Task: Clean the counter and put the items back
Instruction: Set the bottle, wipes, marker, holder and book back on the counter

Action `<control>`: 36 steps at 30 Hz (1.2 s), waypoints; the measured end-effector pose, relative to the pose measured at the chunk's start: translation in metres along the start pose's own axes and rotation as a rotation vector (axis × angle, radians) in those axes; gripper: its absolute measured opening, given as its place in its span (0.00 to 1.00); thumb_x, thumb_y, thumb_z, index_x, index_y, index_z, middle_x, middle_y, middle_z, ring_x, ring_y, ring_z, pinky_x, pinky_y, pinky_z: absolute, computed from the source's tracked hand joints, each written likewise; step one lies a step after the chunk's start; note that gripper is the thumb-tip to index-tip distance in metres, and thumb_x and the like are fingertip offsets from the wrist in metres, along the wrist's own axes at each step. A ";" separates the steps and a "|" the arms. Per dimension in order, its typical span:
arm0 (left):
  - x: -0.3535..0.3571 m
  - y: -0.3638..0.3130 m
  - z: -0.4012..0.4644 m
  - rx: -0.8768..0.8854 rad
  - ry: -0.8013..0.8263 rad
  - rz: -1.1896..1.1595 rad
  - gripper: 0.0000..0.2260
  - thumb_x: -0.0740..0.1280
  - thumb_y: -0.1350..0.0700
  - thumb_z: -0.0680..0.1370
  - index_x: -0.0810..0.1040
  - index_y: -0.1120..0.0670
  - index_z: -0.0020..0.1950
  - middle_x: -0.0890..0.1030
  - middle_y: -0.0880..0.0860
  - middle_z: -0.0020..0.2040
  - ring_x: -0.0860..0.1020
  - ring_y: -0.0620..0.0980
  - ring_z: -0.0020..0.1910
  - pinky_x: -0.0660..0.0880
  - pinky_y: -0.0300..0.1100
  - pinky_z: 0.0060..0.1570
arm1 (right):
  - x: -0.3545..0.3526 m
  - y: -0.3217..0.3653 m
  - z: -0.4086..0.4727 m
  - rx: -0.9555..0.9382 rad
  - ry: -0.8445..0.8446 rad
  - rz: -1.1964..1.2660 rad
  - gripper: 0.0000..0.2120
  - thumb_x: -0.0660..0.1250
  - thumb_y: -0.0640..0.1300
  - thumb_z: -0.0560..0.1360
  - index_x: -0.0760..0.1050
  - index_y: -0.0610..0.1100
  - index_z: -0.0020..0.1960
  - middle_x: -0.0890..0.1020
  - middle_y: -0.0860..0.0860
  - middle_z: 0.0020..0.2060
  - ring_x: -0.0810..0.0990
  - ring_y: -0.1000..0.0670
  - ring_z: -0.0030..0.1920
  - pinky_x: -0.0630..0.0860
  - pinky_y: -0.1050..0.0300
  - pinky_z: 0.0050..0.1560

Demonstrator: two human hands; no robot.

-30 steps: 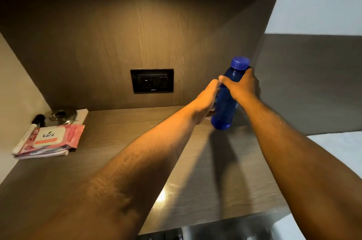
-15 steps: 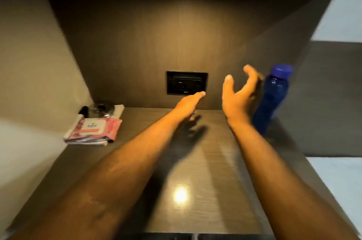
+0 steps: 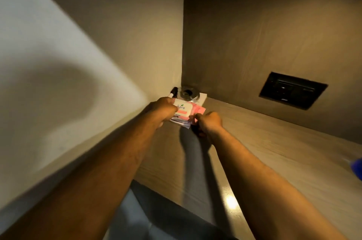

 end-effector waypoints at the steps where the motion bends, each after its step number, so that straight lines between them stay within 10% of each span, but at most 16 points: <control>1: -0.001 0.002 0.001 -0.001 0.004 0.013 0.21 0.65 0.58 0.77 0.71 0.53 0.70 0.78 0.55 0.64 0.78 0.52 0.52 0.75 0.39 0.44 | 0.005 0.001 0.001 0.023 0.011 0.021 0.03 0.69 0.43 0.74 0.79 0.44 0.43 0.84 0.45 0.40 0.80 0.49 0.32 0.74 0.59 0.26; 10: 0.010 0.009 0.010 0.047 0.047 0.268 0.20 0.65 0.56 0.75 0.73 0.48 0.67 0.78 0.53 0.63 0.78 0.54 0.56 0.77 0.46 0.55 | 0.002 0.002 -0.014 0.136 0.073 0.312 0.05 0.63 0.35 0.76 0.72 0.41 0.42 0.78 0.44 0.33 0.76 0.48 0.32 0.74 0.56 0.31; 15: 0.014 -0.014 0.020 0.237 -0.222 0.654 0.12 0.66 0.52 0.75 0.77 0.52 0.58 0.83 0.55 0.54 0.81 0.57 0.49 0.74 0.43 0.40 | -0.033 -0.016 -0.021 0.133 -0.082 0.412 0.13 0.59 0.32 0.78 0.71 0.42 0.35 0.76 0.43 0.29 0.73 0.47 0.28 0.67 0.54 0.28; 19: 0.018 -0.010 0.032 0.117 -0.229 0.793 0.13 0.65 0.55 0.78 0.76 0.55 0.62 0.81 0.58 0.55 0.80 0.59 0.52 0.78 0.51 0.52 | -0.068 -0.039 -0.024 0.184 -0.197 0.470 0.12 0.59 0.32 0.78 0.72 0.42 0.37 0.76 0.44 0.30 0.72 0.49 0.28 0.72 0.59 0.25; 30: 0.016 -0.014 0.028 0.068 -0.129 0.802 0.12 0.71 0.55 0.74 0.79 0.59 0.55 0.82 0.59 0.54 0.81 0.59 0.50 0.79 0.50 0.51 | -0.098 -0.062 -0.034 0.146 -0.294 0.445 0.15 0.59 0.32 0.78 0.75 0.42 0.35 0.78 0.48 0.22 0.72 0.50 0.23 0.71 0.58 0.24; 36: 0.051 -0.037 -0.013 0.173 -0.062 0.433 0.11 0.74 0.51 0.69 0.74 0.53 0.37 0.79 0.52 0.37 0.76 0.48 0.33 0.67 0.40 0.29 | -0.147 -0.084 -0.042 0.146 -0.394 0.509 0.12 0.57 0.31 0.76 0.78 0.39 0.45 0.76 0.45 0.24 0.70 0.49 0.21 0.72 0.57 0.25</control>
Point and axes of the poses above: each hand's wrist, its own z-axis towards the middle knuckle, its own x-axis out of the palm, y = z × x, the point moved 2 cm from there along z, towards the middle knuckle
